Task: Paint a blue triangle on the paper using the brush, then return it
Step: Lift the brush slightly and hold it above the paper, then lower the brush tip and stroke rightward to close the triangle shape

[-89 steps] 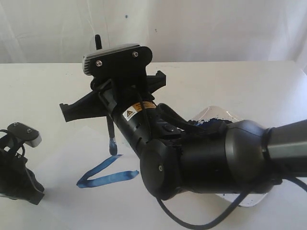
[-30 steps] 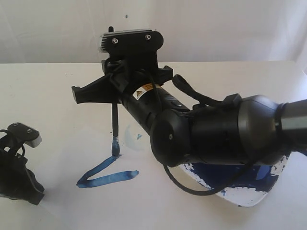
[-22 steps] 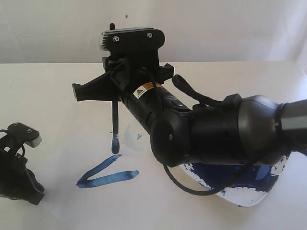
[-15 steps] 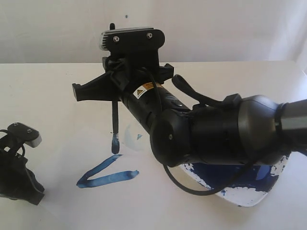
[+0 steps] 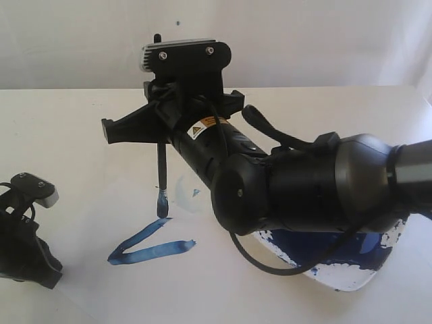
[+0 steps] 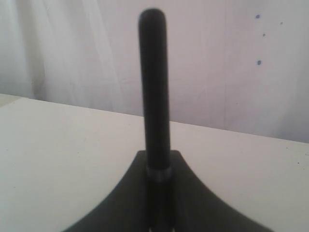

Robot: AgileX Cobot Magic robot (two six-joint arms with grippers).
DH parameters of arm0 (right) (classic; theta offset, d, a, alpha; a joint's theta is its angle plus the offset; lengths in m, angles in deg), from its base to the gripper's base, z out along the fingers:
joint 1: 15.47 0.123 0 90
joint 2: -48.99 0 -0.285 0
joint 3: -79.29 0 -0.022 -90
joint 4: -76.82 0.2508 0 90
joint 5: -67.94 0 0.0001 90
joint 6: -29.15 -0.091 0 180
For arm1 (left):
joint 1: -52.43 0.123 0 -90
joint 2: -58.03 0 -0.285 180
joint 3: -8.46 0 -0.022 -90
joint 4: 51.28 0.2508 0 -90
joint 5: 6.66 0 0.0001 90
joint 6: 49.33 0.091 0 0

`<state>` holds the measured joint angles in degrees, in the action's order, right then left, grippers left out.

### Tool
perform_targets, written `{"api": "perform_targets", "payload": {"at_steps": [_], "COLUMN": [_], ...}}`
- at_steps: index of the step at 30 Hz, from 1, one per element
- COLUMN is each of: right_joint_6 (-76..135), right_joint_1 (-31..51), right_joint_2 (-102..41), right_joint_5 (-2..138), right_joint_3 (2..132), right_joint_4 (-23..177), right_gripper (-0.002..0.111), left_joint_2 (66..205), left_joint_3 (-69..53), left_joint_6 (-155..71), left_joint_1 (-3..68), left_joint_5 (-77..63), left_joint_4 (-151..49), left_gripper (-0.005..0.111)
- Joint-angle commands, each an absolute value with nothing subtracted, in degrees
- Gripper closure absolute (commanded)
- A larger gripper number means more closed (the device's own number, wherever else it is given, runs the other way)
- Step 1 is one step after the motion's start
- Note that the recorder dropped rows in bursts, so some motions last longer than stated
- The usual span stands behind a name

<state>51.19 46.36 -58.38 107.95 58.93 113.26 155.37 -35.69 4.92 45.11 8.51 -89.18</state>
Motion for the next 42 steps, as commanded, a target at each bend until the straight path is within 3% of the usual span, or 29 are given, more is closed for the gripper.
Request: {"api": "perform_targets", "payload": {"at_steps": [1,22,42], "right_joint_6": [51.4,53.2,65.2], "right_joint_1": [46.1,46.1,46.1], "right_joint_2": [-58.3,-60.2,-56.1], "right_joint_5": [107.9,104.9,98.1], "right_joint_3": [59.2,59.2,59.2], "right_joint_4": [113.0,113.3,128.4], "right_gripper": [0.108,0.108,0.108], "left_joint_2": [155.4,155.4,155.4], "left_joint_3": [-36.1,-36.1,-36.1], "left_joint_6": [4.9,4.9,4.9], "left_joint_1": [45.0,45.0,45.0], "left_joint_5": [10.0,10.5,10.6], "left_joint_4": [-89.7,-89.7,-89.7], "left_gripper": [0.107,0.107,0.107]}}
